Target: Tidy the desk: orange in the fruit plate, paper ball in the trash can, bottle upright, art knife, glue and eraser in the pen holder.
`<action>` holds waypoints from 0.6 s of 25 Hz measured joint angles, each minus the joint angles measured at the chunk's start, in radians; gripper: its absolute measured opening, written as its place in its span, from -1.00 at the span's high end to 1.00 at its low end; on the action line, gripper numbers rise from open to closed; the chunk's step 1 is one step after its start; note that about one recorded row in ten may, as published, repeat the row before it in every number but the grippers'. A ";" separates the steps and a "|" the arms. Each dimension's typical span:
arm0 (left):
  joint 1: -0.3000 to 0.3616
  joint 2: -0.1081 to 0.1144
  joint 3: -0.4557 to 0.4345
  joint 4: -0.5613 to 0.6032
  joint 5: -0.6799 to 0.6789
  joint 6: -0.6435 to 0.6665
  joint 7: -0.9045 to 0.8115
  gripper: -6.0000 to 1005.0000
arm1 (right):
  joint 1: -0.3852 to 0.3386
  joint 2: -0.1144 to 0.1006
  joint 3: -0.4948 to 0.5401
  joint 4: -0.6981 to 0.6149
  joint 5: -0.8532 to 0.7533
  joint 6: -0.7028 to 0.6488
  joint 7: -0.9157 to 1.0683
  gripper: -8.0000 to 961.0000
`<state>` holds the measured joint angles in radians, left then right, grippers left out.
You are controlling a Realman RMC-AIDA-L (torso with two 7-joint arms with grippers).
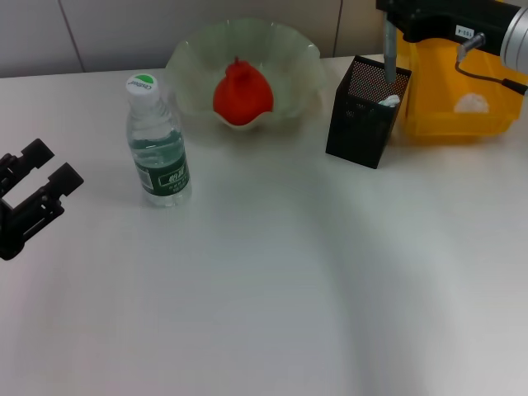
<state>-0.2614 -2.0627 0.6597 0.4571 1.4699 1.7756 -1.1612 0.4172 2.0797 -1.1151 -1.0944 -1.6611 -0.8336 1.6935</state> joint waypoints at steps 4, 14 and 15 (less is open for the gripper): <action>-0.004 0.000 -0.004 0.004 0.000 0.002 -0.001 -0.47 | 0.010 -0.001 0.002 0.025 0.000 0.018 -0.009 0.69; -0.004 -0.002 -0.003 -0.002 0.000 0.002 0.005 -0.47 | 0.089 -0.001 0.010 0.198 0.110 0.089 -0.181 0.69; -0.004 -0.002 -0.003 -0.002 0.000 -0.001 0.006 -0.47 | 0.095 -0.002 0.010 0.211 0.132 0.089 -0.205 0.69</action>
<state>-0.2654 -2.0648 0.6565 0.4555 1.4695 1.7747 -1.1557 0.5123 2.0775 -1.1049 -0.8835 -1.5291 -0.7445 1.4884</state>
